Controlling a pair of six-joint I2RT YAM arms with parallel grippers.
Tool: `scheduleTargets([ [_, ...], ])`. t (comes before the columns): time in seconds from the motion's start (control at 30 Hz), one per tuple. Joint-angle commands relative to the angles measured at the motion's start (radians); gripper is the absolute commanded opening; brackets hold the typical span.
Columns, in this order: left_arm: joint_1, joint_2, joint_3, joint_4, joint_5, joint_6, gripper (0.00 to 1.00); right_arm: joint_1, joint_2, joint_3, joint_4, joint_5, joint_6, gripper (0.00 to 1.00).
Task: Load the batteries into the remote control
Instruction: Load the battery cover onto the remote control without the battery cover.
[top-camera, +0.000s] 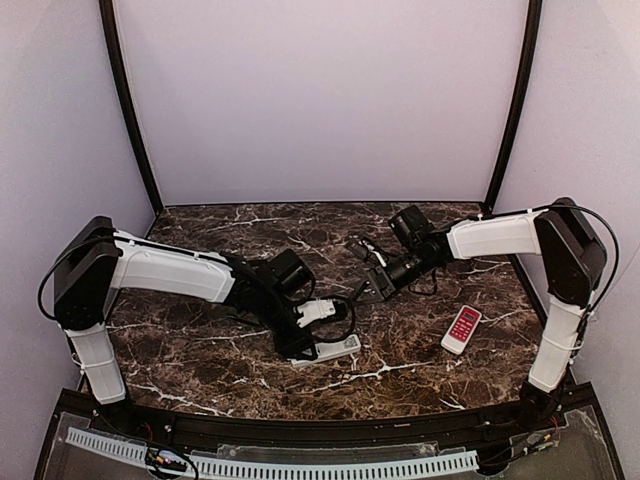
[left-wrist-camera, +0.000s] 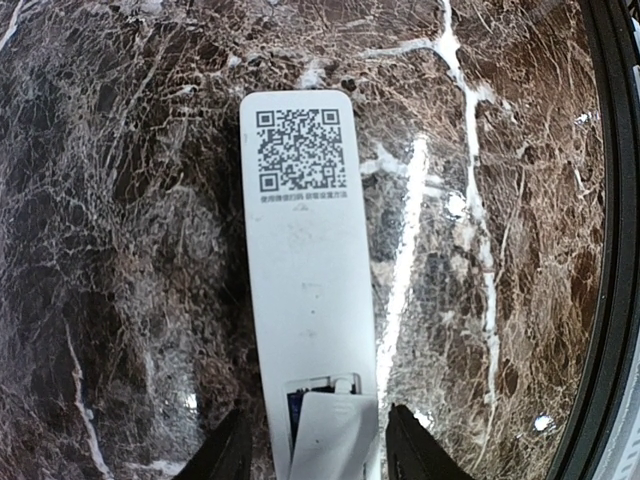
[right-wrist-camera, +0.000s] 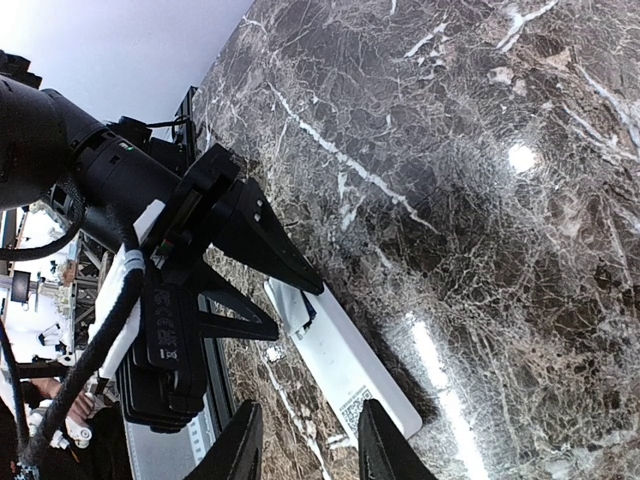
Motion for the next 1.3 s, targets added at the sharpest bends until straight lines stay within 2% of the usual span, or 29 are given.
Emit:
scheduleTargets([
  [0.0, 0.005, 0.008, 0.019, -0.026, 0.011, 0.011, 0.45, -0.010, -0.015, -0.008, 0.011, -0.001, -0.005, 0.32],
  [0.37, 0.007, 0.021, 0.029, -0.024, 0.001, 0.012, 0.35, -0.011, -0.014, -0.007, 0.010, -0.001, -0.007, 0.32],
  [0.67, 0.009, 0.030, 0.040, -0.029, 0.003, 0.008, 0.33, -0.011, -0.012, -0.009, 0.009, -0.003, -0.008, 0.32],
  [0.73, 0.009, 0.029, 0.043, -0.030, 0.003, 0.008, 0.34, -0.011, -0.012, -0.008, 0.008, -0.003, -0.008, 0.32],
  [0.87, 0.010, 0.021, 0.059, -0.038, 0.003, 0.003, 0.46, -0.012, -0.014, -0.005, 0.008, -0.002, -0.007, 0.32],
  [1.07, 0.028, -0.071, 0.062, -0.005, -0.002, -0.047, 0.54, -0.013, -0.035, -0.001, 0.007, 0.014, 0.002, 0.32],
  [1.27, 0.053, -0.223, -0.040, 0.054, -0.054, -0.155, 0.52, -0.009, -0.088, -0.014, 0.013, 0.008, 0.022, 0.27],
])
